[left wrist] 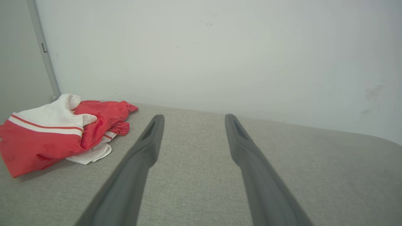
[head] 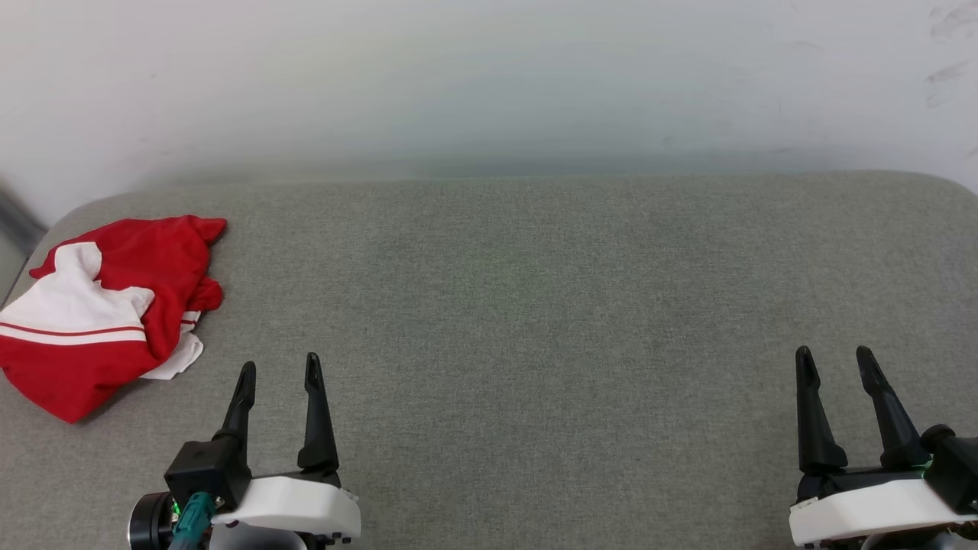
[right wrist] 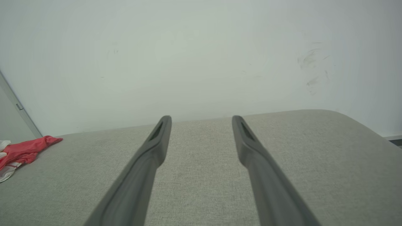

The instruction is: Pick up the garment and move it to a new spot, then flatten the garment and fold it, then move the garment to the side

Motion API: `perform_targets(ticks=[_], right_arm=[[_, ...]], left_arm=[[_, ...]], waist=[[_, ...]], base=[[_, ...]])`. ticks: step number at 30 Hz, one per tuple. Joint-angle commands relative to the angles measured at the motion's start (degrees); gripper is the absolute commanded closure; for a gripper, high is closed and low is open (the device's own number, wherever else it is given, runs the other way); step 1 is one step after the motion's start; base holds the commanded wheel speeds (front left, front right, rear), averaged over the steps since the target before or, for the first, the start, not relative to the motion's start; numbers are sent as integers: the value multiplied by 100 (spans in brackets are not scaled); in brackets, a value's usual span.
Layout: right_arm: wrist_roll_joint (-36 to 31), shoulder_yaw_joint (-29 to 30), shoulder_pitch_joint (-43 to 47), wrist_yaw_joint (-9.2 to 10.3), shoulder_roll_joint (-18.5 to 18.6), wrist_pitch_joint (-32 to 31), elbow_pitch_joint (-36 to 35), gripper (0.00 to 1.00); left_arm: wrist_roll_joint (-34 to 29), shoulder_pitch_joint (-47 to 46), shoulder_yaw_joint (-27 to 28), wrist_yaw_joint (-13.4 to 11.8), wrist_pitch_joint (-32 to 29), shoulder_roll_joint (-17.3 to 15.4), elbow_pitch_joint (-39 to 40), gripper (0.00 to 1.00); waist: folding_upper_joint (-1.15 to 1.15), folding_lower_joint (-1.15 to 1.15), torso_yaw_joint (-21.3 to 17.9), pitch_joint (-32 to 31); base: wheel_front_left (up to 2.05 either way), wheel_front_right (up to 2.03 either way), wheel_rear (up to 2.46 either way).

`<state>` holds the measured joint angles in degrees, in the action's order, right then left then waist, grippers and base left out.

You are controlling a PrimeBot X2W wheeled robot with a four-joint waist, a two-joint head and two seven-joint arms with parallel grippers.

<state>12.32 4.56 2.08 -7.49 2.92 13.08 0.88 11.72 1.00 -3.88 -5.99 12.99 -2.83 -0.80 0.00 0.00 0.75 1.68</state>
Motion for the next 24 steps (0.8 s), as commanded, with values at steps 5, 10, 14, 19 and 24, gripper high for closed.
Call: perform_targets(ticks=[5, 10, 14, 19, 24], right_arm=[[-179, -18, 44, 0, -6, 71, -54, 0], [-247, 1, 82, 0, -6, 127, -31, 0], [-272, 14, 104, 0, -7, 175, 7, 0], [-355, 26, 135, 1, -7, 220, 36, 0], [-184, 1, 138, 1, -7, 215, 104, 0]], left_arm=[[-128, 70, -17, 87, 93, -9, 3, 0], [-237, 99, -9, 117, 139, -10, -28, 0], [-340, 126, -11, 115, 183, -9, -36, 0], [-432, 135, -16, 103, 231, -9, -40, 0], [-363, 130, 0, 123, 224, -9, -65, 0]], waist=[[0, 0, 6, 0], [0, 0, 9, -3], [0, 0, 12, -4], [0, 0, 26, 0], [0, 0, 33, -4]], base=[[0, 0, 0], [0, 0, 0], [0, 0, 0], [0, 0, 0], [0, 0, 0]])
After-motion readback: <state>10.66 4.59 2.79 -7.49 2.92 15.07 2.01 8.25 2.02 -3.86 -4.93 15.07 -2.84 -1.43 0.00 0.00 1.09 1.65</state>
